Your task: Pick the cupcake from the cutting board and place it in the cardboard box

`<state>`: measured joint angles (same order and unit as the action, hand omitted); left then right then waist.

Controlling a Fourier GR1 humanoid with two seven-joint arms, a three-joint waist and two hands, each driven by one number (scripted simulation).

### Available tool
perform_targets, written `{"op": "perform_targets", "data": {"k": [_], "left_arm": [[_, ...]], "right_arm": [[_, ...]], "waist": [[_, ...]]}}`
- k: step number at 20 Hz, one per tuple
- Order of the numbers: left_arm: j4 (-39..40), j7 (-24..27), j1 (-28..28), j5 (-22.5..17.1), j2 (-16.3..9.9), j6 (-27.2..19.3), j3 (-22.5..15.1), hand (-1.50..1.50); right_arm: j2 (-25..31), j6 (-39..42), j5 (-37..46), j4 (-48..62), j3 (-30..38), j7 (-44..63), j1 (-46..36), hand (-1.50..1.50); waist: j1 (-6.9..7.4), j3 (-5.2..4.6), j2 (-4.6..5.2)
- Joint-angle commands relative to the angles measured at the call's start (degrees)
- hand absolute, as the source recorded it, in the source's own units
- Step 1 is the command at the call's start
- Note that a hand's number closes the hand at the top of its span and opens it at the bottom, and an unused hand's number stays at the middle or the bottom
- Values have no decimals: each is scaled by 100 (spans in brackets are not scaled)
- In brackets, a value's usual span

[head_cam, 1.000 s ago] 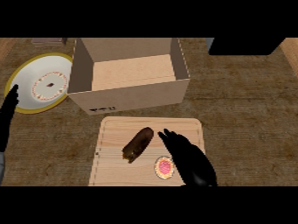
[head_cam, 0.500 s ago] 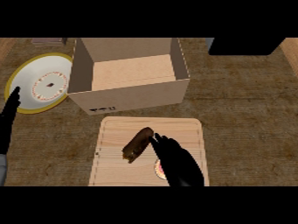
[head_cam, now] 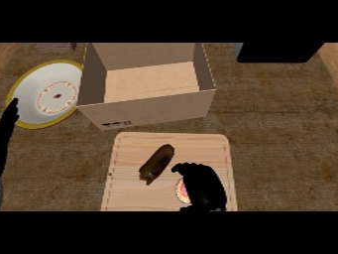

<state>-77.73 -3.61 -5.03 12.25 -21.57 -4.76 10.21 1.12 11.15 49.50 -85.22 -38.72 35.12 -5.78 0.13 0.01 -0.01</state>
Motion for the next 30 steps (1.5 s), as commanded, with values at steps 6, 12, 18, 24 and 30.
{"op": "perform_targets", "data": {"k": [6, 12, 18, 24, 30], "left_arm": [[83, -171, -280, 46, 7, 69, 84, 0], [-283, -247, 109, 91, 148, 13, 21, 0], [-392, -204, 230, 147, 135, -19, 23, 0], [-146, -82, 110, 248, 320, -119, -71, 0], [70, -53, -169, 248, 189, 12, 33, 0]], "right_arm": [[143, -1324, 979, 1012, 226, -651, -604, 150], [-110, -1596, 1618, 451, 490, 1169, -461, 150], [-75, -1590, 2765, -208, 717, 3144, -302, 150], [-110, -985, 3921, -1436, 125, 3629, -635, 150], [-109, -211, 3795, -1610, -132, 3573, -1992, 150]], "waist": [[-9, 1, 5], [-34, 1, -26], [-80, -5, -55], [-73, -8, -33], [25, -5, 1]]}}
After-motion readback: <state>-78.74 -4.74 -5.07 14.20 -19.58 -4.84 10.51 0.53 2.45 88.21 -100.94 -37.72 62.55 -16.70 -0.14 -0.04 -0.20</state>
